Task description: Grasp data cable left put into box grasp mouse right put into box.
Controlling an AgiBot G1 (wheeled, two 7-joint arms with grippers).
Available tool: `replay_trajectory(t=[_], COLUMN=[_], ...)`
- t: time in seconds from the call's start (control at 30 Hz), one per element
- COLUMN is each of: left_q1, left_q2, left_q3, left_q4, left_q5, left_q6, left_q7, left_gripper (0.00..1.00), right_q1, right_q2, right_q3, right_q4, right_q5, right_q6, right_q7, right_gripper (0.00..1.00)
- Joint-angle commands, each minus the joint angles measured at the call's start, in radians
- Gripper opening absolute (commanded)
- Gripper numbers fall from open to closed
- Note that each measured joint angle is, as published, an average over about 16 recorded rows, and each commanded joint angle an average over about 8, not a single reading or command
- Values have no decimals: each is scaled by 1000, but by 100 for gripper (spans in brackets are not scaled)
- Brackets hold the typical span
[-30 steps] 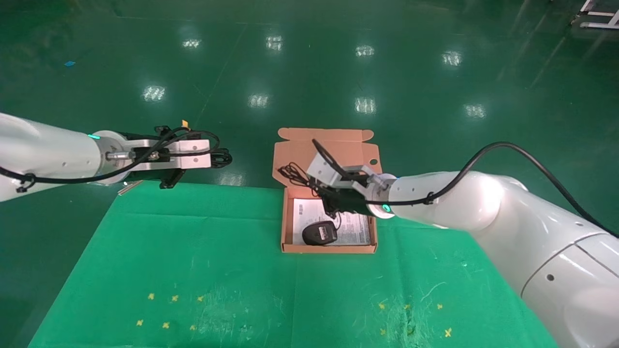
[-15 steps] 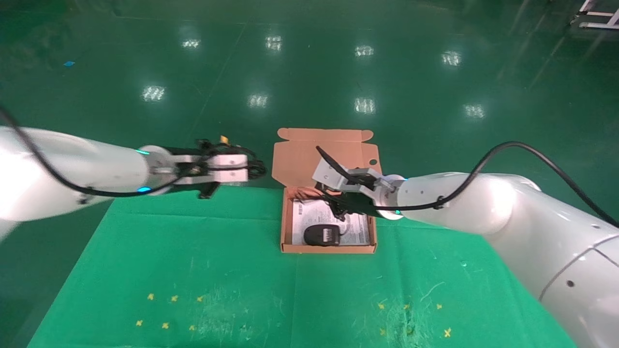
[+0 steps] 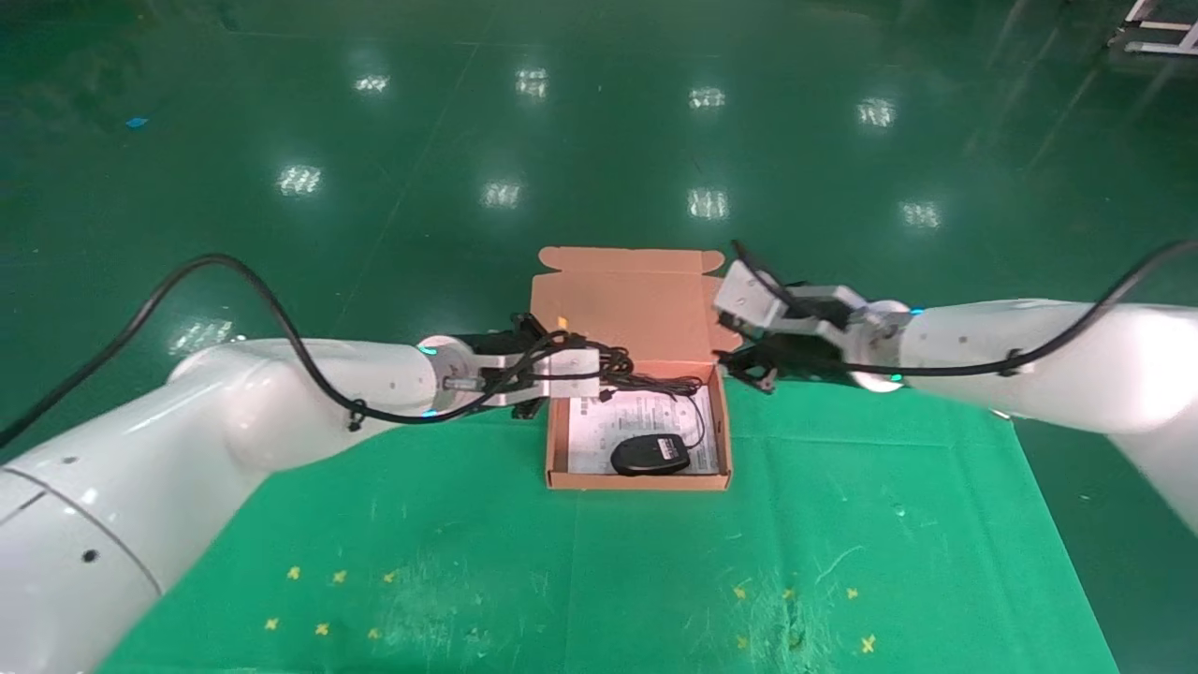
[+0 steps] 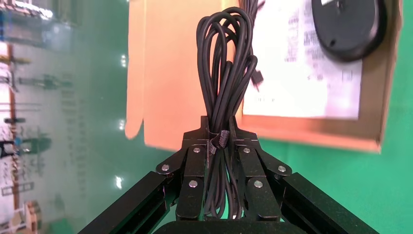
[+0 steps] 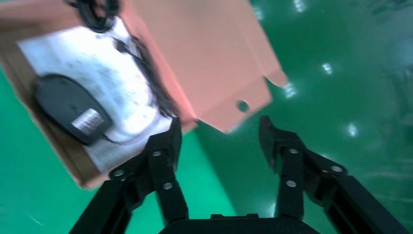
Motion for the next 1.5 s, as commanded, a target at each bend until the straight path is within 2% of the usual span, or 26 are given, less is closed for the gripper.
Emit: replay_trajectory(t=[0.03,0.3,0.5,0.53,0.77,0.8,1.23,1.5], left_q1=[14,38,41,40,38,38,42,13], left_q2=[26,37,38,38,39,40,21,-21], left_q3=[1,60,110,117,148,149,147,141], left_q4=[41,37,23,23,33,35,10,-26], left_q5=[-36,-211,-327,-343,-416,-420,-412,-417], left_q6=[-37,-78,-91,-93,-99,-99,-93,-102], left_q7=[59,210,289,299,334,334,331,259], left_gripper=[0,0,0,10,97,100,100,100], right_q1=[9,38,51,52,55,55,54,82], right_q2=[30,125,166,169,183,184,180,179], right_q3=[1,1,-4,-5,-8,-8,-8,2], right_q4=[17,121,188,196,225,227,222,220], right_q5=[-9,-56,-100,-106,-131,-132,-129,-147], right_q6=[-2,-25,-35,-35,-38,-38,-38,-14], right_q7=[11,85,135,141,166,167,164,158], right_gripper=[100,100,100,100,100,100,100,100])
